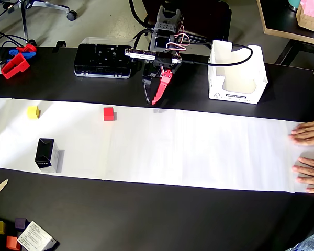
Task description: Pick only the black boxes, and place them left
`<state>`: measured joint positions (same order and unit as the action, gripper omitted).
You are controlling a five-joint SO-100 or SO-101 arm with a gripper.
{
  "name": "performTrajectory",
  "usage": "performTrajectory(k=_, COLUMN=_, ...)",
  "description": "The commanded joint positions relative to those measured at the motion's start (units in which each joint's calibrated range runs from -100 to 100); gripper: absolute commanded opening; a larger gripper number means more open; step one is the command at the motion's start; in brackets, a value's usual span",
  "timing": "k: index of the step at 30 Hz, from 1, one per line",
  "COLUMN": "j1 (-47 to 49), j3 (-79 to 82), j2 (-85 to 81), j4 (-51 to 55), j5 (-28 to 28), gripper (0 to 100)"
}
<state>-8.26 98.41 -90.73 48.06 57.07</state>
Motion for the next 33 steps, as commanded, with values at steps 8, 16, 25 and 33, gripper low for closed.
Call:
performTrajectory(k=8, j1=0.8, j3=0.7, j2=-0.7, j4=0.0, j5=0.0, gripper=0)
performTrajectory(k=16, j1=0.9, j3=0.7, j2=-0.7, j4=0.0, j5=0.0, gripper=0)
performTrajectory(k=25, j1=0.5, j3=0.7, j2=-0.7, j4=14.0, j5=0.0, gripper=0)
performTrajectory(k=33, j1=0.9, j3=0.7, j2=-0.6, j4=14.7, j5=-0.1, gripper=0)
